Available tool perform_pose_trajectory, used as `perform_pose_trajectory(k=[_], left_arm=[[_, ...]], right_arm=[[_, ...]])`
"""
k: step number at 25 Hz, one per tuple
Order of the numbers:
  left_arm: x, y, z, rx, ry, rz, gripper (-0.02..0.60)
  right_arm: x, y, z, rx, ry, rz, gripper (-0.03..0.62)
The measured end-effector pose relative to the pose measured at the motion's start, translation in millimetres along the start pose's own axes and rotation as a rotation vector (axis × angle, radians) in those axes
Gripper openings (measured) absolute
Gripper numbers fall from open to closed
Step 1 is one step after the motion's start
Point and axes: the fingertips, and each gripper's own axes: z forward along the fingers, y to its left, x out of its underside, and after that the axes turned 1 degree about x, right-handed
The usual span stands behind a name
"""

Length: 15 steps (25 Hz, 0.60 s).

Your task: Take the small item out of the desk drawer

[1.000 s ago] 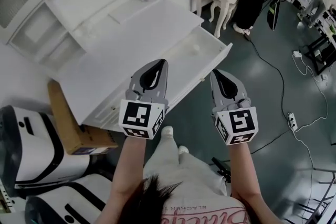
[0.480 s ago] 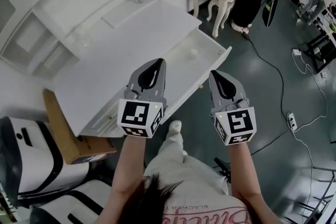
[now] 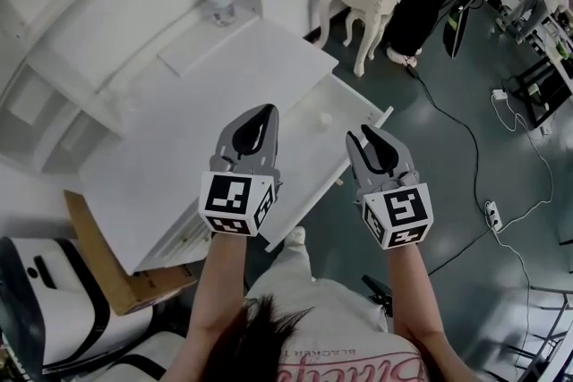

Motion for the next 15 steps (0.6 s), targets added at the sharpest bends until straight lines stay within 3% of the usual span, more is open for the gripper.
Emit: perform_pose_trajectory(k=[4,8,15], left_arm=[[2,16,25,0.014,0.009,-0.015,0.015],[9,32,45,0.024,0.022,-0.031,0.015],[18,57,67,0.034,0.039,-0.042,0.014]], right_arm=[[-2,-12,26,0.004,0.017,0.018,0.178],[0,-22,51,0.018,0.030,0.041,0.349],[9,-30,89,0.024,0.074,0.040,0.455]])
